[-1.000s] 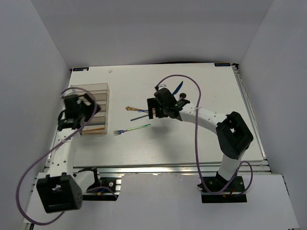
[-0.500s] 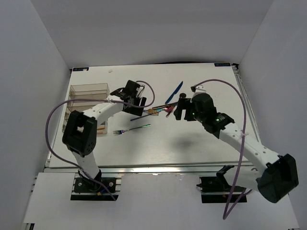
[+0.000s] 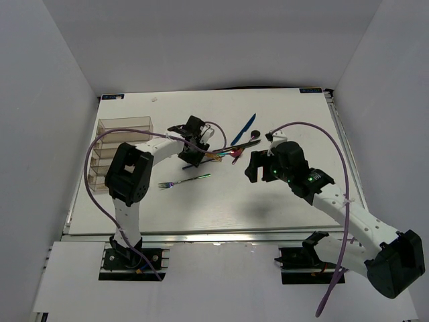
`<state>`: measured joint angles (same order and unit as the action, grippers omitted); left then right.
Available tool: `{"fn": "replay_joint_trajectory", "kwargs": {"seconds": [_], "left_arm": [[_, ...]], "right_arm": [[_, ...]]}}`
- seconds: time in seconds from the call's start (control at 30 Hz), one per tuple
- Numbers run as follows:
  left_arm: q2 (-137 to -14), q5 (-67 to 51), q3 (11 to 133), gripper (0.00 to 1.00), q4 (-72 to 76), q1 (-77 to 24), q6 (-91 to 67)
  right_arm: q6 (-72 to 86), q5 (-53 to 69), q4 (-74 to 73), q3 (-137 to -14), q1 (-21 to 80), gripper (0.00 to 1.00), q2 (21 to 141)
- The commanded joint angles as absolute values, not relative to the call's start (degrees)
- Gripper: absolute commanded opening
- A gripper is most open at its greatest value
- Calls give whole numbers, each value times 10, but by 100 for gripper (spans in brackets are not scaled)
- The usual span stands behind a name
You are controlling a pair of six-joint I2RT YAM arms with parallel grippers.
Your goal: Sort the eating utensils into containers
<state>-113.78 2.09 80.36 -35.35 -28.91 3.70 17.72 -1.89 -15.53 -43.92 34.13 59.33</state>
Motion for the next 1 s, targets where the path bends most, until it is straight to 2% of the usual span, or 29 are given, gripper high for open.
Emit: {"fn": "replay_joint_trajectory", "kwargs": {"seconds": [0.0,0.17,0.2,0.33,0.43,0.47,0.77,0.97], "left_arm": [[-1152,-5,826,55,-349,-291,48],[-1172,-20,825,48,-355,-294,49],[-1174,-20,825,38,-358,-296,50],[-1172,-13,803,24,-371,-302,52],[-1156,-11,783,19,-369,-307,52],[-1151,-13,781,15,-371,-307,51],[-1151,25,786,3,-395,-320,49],[-1174,159,853,0,-449,-348,27]], "right_arm": [[163,-6,-145,-436,341,89,579],[163,-5,-144,-437,341,89,575],[163,-5,-145,-437,341,89,573],[163,-5,-147,-439,341,89,566],[162,-5,-149,-441,341,89,558],[162,-5,-149,-441,341,89,556],[163,-5,-156,-442,341,89,543],[164,-5,-155,-441,341,89,542]]}}
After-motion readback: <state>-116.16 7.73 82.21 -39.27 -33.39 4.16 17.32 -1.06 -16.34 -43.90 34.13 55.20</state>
